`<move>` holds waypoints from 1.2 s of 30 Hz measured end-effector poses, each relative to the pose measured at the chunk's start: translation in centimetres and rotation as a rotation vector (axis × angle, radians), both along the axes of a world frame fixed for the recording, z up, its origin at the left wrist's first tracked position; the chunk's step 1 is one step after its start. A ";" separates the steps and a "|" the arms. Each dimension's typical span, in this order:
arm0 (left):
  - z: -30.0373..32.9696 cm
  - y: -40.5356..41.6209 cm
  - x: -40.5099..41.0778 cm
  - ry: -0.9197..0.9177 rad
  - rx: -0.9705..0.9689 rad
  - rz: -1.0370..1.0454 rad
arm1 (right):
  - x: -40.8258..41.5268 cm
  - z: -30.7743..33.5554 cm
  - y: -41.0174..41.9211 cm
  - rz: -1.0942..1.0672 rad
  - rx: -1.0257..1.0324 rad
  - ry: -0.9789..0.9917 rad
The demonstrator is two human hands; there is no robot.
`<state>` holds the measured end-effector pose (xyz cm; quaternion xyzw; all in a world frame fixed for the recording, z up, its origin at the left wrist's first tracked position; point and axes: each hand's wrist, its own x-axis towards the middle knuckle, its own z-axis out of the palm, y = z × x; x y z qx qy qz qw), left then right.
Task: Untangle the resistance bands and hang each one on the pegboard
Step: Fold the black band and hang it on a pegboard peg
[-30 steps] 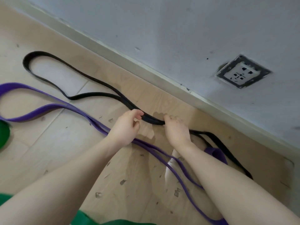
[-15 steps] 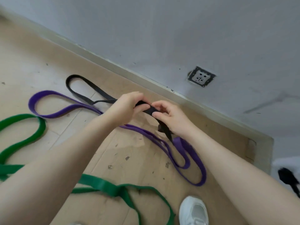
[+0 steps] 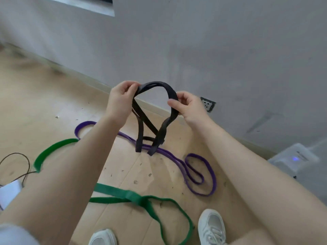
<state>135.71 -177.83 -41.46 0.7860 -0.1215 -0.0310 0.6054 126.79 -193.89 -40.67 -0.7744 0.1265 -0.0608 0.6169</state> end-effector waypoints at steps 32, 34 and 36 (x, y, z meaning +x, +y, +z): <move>-0.3 3.1 -9.3 0.629 -0.634 0.168 | -7.2 -5.3 6.6 0.243 0.189 0.307; -0.6 3.5 -8.7 0.638 -0.664 0.224 | -7.4 -4.8 5.5 0.264 0.273 0.356; -1.2 4.2 -7.9 0.679 -0.718 0.327 | -7.7 -4.3 4.0 0.312 0.265 0.425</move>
